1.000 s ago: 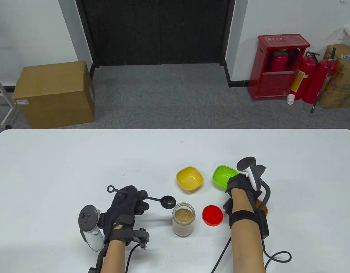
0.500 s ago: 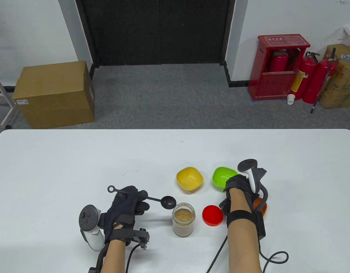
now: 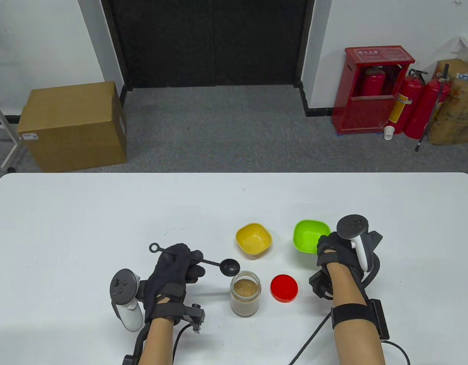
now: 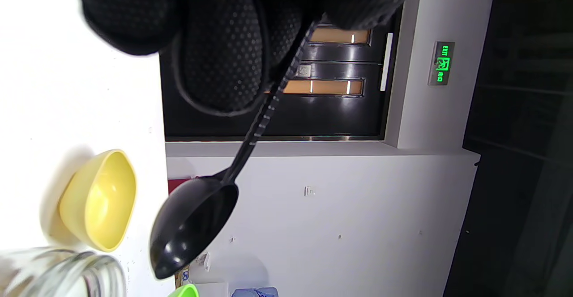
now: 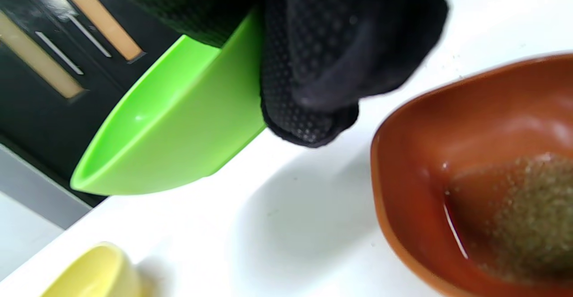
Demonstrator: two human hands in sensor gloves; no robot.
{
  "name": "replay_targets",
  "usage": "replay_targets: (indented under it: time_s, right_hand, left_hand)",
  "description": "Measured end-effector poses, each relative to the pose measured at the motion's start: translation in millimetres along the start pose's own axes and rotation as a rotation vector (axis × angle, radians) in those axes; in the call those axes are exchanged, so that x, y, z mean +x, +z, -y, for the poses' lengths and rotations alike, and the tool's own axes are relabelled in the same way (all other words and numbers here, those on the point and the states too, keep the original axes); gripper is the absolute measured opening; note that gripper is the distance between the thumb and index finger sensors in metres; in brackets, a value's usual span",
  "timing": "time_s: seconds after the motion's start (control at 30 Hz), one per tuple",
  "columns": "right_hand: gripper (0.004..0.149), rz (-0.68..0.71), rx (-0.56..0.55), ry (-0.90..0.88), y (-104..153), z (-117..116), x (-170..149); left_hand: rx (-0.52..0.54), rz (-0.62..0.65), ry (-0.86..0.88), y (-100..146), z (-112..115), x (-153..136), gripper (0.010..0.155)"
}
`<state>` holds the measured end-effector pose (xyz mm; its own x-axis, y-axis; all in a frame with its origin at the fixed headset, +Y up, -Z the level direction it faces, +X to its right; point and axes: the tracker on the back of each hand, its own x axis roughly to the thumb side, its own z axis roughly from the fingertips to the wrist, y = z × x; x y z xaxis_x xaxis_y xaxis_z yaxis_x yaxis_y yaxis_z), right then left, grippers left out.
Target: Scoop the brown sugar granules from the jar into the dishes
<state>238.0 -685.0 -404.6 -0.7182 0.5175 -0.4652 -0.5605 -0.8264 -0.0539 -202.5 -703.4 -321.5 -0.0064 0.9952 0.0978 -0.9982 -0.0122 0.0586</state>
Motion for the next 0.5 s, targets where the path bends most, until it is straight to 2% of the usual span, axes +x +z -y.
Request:
replay_targets:
  time_s: [0.2,0.5]
  right_hand:
    - [0.042,0.178,-0.011,0.068,34,4,4]
    - [0.041,0.337,0.018,0.026,68,-17,-11]
  left_hand:
    - [-0.003,0.034,-0.075,-2,7,20,0.047]
    - [-0.018,0.093,-0.203,-4,37,35,0.044]
